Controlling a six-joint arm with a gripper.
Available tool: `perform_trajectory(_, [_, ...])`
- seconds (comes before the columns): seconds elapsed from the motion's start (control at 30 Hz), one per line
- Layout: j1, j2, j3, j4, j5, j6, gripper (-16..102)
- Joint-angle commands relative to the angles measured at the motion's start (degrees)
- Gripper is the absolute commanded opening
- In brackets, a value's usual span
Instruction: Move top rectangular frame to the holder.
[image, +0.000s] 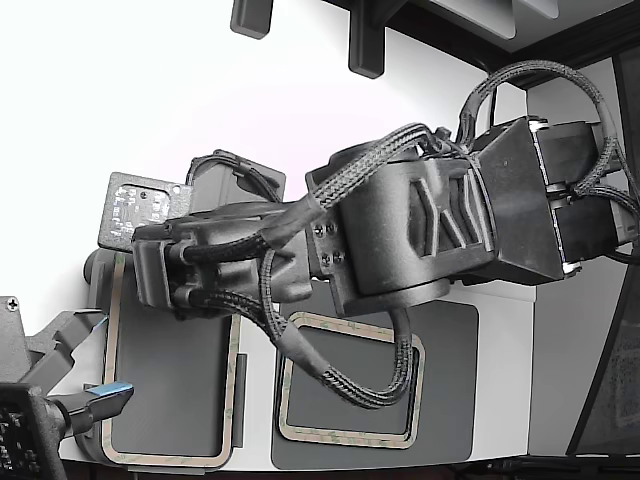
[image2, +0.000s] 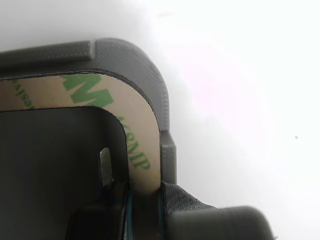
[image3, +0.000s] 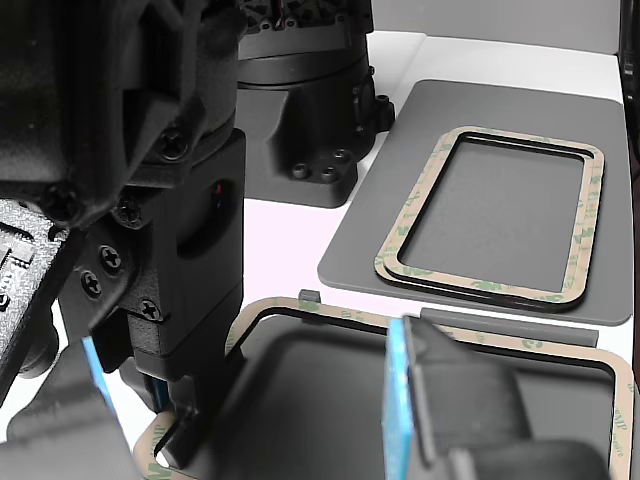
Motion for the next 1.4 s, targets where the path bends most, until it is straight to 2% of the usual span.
perform_trajectory(0.0, [-0.9, 1.1, -1.0, -0.3, 0.0, 0.1, -11])
perform_trajectory(1.37, [-1.1, 1.2, 2.7, -2.4, -0.8, -0.2, -11])
